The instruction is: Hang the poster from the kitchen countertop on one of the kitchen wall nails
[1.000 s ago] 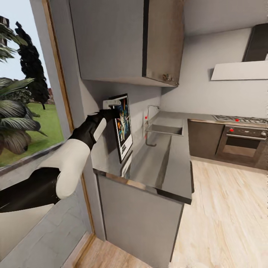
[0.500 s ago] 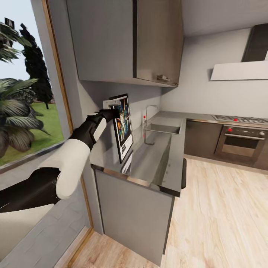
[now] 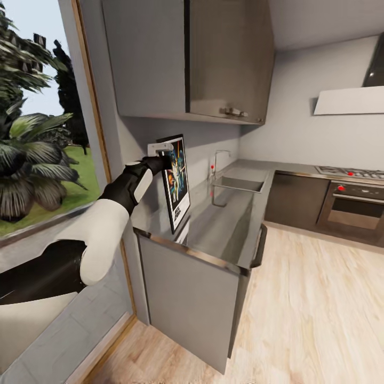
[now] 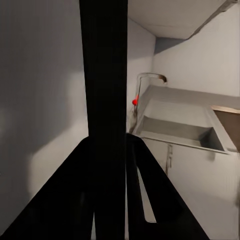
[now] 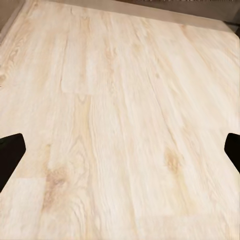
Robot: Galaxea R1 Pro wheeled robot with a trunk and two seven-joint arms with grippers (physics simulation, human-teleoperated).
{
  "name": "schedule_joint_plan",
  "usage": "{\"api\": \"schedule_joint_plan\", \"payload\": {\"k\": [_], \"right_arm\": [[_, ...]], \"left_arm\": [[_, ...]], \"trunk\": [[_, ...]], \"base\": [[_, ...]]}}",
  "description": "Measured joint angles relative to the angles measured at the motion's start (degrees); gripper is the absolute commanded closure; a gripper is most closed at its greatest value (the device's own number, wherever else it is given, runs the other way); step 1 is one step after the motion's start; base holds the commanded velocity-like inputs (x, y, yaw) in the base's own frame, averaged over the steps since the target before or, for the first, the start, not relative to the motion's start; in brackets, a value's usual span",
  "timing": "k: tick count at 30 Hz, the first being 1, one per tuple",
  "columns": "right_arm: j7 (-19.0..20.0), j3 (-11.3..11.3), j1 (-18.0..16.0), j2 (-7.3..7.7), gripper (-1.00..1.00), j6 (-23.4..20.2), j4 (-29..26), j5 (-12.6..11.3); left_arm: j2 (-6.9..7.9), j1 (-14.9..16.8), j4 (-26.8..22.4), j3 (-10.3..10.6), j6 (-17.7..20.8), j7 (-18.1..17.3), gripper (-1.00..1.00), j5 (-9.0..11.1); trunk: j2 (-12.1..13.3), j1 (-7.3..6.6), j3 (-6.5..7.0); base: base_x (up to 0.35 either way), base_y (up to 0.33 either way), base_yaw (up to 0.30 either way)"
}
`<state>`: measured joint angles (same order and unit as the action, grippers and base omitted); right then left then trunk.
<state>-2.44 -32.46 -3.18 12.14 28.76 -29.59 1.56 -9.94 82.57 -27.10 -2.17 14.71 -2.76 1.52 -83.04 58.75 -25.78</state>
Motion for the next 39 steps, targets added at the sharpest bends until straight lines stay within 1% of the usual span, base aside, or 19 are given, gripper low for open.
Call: {"api": "schedule_joint_plan", "payload": {"k": [9, 20, 35, 39], "right_arm": [[-0.02, 0.05, -0.01, 0.00, -1.00, 0.01, 0.03, 0.03], [-0.01, 0.01, 0.00, 0.00, -1.00, 0.00, 0.01, 0.03], [0.00, -0.02, 0.03, 0.00, -1.00, 0.03, 0.01, 0.02], [-0.01, 0.00, -0.02, 0.01, -1.00, 0.04, 0.02, 0.02]], "left_arm": [[0.00, 0.01, 0.02, 0.01, 0.06, 0.01, 1.00, 0.00], [-0.01, 0.01, -0.02, 0.02, 0.07, -0.02, 1.00, 0.00], [0.00, 0.01, -0.03, 0.01, 0.07, -0.02, 1.00, 0.00], [-0.01, 0.01, -0.04, 0.02, 0.07, -0.01, 1.00, 0.00]], "trunk": [[0.00, 0.00, 0.00], [0.00, 0.01, 0.00], [0.00, 0.01, 0.00], [0.00, -0.01, 0.00]], "base": [[-0.098, -0.128, 0.251], [-0.267, -0.162, 0.079], [-0.290, -0.172, 0.265], [-0.125, -0.095, 0.283]]}}
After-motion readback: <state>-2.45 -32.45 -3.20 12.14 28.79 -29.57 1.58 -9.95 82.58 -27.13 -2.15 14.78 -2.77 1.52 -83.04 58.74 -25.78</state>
